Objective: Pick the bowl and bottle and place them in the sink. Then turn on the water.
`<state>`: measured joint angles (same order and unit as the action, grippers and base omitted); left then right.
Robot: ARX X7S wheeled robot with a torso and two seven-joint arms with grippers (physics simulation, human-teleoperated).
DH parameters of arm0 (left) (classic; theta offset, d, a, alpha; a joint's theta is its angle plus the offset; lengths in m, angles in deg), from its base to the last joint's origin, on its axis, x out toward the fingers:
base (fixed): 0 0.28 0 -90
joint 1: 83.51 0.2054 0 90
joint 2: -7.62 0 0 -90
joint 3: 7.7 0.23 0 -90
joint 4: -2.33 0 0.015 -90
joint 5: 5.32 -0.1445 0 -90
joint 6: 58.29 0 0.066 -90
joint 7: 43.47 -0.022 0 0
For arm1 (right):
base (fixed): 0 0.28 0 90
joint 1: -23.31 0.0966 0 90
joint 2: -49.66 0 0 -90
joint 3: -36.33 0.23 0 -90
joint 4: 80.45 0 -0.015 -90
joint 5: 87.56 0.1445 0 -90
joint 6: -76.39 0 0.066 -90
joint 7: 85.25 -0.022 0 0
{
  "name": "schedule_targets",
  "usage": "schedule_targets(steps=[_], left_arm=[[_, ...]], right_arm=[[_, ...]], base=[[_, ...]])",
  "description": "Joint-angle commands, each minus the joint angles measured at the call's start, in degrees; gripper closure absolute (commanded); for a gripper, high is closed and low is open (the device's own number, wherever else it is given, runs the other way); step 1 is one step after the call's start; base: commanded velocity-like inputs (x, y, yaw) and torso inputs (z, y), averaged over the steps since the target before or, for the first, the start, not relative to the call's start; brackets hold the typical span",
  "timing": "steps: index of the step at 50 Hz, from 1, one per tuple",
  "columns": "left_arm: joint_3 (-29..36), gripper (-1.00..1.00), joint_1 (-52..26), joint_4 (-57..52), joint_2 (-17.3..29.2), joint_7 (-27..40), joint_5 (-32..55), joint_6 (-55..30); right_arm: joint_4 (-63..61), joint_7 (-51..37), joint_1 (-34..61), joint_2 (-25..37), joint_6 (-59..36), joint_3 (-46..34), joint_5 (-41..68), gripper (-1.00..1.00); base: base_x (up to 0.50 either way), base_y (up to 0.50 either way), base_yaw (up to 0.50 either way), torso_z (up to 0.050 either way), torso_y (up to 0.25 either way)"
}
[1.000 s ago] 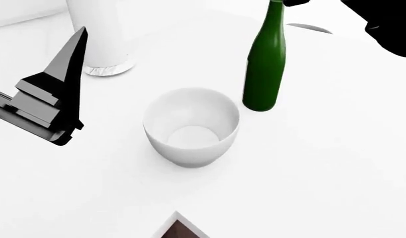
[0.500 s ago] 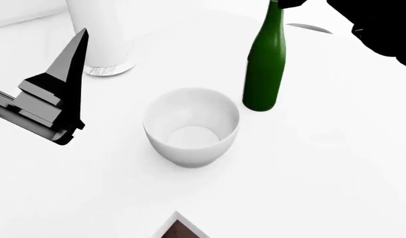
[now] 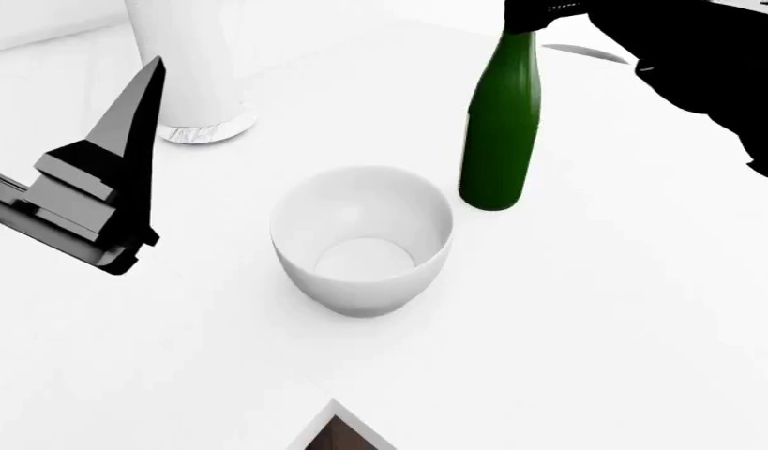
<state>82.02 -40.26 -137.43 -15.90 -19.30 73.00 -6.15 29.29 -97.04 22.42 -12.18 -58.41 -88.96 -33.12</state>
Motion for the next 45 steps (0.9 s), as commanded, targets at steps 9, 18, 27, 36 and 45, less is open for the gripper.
schedule_targets(steps=[9, 18, 27, 36, 45], left_arm=[[0.5, -1.0, -0.37, -0.1, -0.29, 0.01, -0.04, -0.32], [0.12, -1.0, 0.41, -0.04, -0.15, 0.05, -0.27, -0.16], [-0.15, -1.0, 0.65, -0.04, -0.04, -0.05, -0.36, -0.06], [-0.81, -1.0, 1.84, 0.09, 0.06, -0.26, -0.78, 0.33], [-0.2, -1.0, 1.2, 0.4, -0.14, -0.64, -1.11, -0.03]], right_arm=[[5.37, 3.16, 0.02, -2.56, 2.82, -1.64, -2.1, -1.0], [7.63, 4.49, -0.49, -3.85, 4.51, -2.28, -2.99, -1.0], [10.24, 5.44, -0.46, -4.86, 6.06, -2.68, -3.96, -1.0], [13.22, 6.62, -0.22, -6.01, 7.04, -3.52, -5.02, -1.0], [16.77, 8.02, 0.56, -7.07, 8.32, -4.15, -6.16, -1.0]], base=[[0.0, 0.0, 0.0, 0.0, 0.0], [0.0, 0.0, 0.0, 0.0, 0.0], [0.0, 0.0, 0.0, 0.0, 0.0], [0.0, 0.0, 0.0, 0.0, 0.0], [0.0, 0.0, 0.0, 0.0, 0.0]])
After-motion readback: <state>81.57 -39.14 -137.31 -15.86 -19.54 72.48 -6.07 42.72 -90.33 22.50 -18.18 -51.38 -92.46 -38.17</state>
